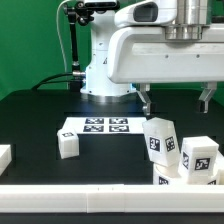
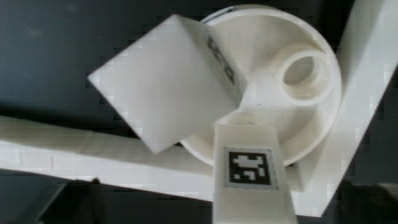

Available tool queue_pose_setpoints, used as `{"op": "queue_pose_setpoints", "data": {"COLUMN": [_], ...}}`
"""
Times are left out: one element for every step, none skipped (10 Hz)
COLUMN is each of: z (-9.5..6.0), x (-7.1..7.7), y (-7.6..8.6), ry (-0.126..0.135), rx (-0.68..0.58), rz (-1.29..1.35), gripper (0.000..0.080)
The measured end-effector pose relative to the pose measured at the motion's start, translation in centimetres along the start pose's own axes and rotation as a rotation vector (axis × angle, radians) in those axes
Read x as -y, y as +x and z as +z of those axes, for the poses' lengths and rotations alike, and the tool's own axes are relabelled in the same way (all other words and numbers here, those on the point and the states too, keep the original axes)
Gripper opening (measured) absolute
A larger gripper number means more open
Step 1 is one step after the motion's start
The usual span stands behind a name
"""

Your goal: Assemble stool

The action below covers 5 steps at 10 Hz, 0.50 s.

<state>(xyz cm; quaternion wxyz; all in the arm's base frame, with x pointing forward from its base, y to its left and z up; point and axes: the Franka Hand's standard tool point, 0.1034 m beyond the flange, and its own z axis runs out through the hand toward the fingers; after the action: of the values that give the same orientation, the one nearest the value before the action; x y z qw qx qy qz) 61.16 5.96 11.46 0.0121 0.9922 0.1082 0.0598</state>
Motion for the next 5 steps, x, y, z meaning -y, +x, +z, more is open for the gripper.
{"op": "queue_pose_setpoints", "data": {"z": [0.31,0.44,0.53,0.70,1.04], "x": [-0.12,-0.18,-0.26,-0.39,-0.39], "y": [-0.36,-0.47,-0.52,-0.66,-0.90], "ry": [-0.003,0.000,0.003,0.008,0.011], "rx": [0.005,0.008,0.009,0.011,0.013], "rz": [-0.123,-0.200,-0.262,-0.330,-0.329], "gripper": [0.0649,0.0649,0.0649,0.0649,0.0649]}}
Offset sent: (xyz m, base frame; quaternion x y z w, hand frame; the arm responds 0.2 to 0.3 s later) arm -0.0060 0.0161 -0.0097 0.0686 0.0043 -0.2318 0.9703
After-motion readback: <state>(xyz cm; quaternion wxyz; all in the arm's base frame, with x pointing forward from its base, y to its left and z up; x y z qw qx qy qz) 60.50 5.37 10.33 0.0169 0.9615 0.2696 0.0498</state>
